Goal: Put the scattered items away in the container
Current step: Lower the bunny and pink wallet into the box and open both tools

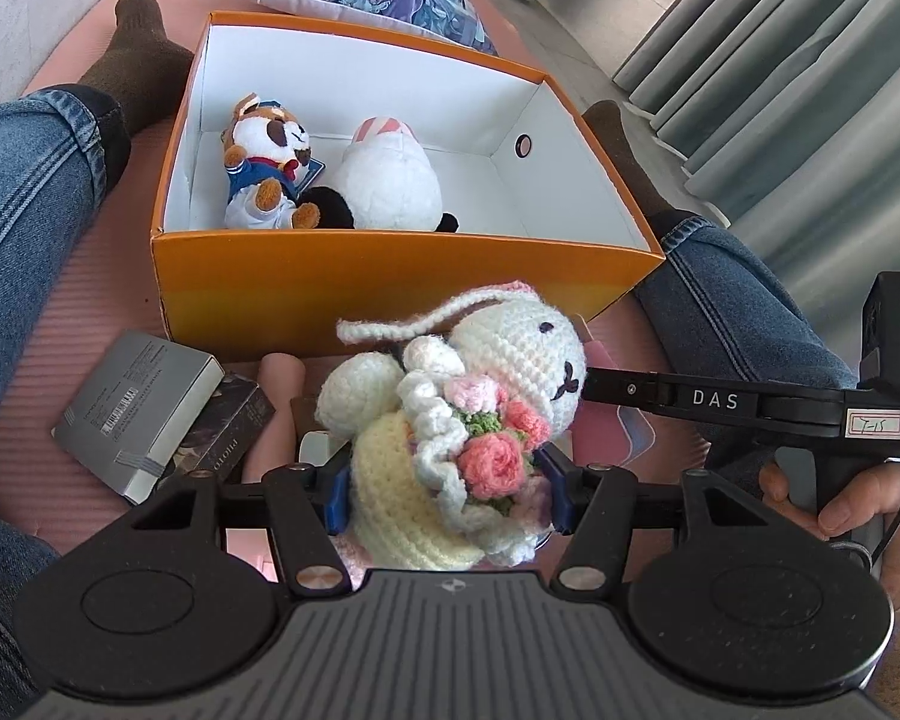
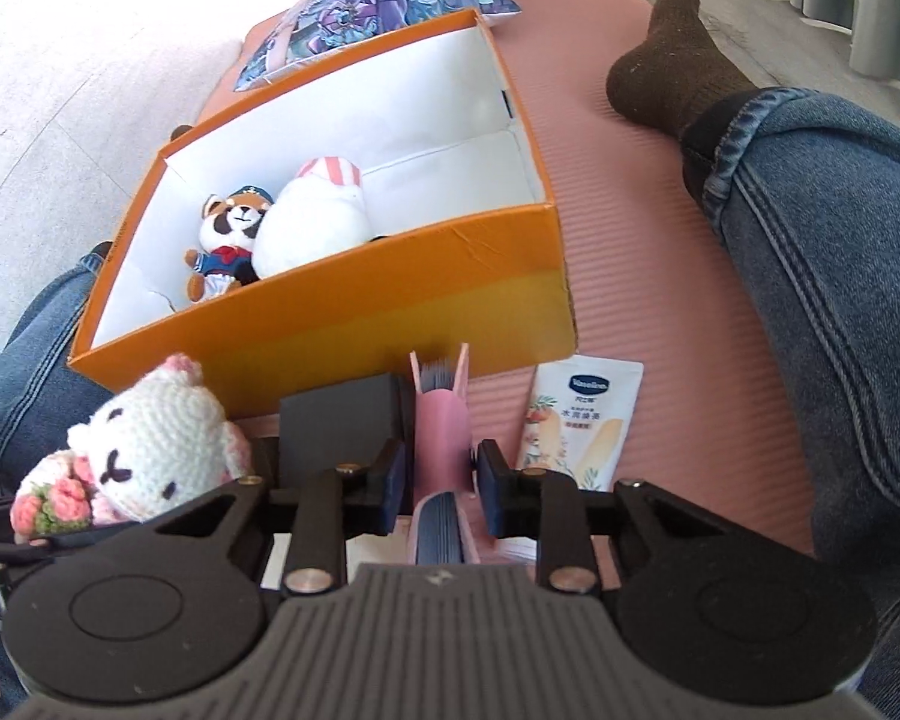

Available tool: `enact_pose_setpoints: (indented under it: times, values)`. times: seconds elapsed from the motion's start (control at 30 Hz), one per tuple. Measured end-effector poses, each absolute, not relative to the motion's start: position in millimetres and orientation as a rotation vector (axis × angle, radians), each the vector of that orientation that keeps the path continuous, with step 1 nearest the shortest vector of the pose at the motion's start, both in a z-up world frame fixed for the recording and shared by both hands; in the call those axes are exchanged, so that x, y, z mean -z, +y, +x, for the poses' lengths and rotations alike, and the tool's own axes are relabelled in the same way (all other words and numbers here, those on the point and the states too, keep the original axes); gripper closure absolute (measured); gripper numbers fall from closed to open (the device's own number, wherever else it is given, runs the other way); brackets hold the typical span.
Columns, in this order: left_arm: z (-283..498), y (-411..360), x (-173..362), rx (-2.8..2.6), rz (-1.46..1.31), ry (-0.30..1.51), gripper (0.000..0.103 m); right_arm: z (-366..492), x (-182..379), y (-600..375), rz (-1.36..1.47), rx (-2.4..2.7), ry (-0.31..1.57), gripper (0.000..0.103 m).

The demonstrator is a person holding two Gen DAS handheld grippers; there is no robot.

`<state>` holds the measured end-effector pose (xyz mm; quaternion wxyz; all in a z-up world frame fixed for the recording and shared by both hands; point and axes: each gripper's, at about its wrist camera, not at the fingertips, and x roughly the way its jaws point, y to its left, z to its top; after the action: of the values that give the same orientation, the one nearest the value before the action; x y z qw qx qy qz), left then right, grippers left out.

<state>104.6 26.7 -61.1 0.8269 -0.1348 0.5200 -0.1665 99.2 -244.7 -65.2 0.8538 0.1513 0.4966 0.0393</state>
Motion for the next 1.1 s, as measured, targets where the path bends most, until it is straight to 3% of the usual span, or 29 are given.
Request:
enact_pose_setpoints:
  times: [0.47, 1.1]
  values:
    - [100.5, 31.0, 61.0, 0.344, -0.321, 1.096, 0.036, 97.6, 68.5, -223.5, 0.153, -0.074, 1.036, 0.079]
    - [139.0, 44.6, -8.3, 0.385, -0.444, 0.934, 0.036, 99.3, -34.2, -238.8, 0.208, -0.159, 0.767, 0.081]
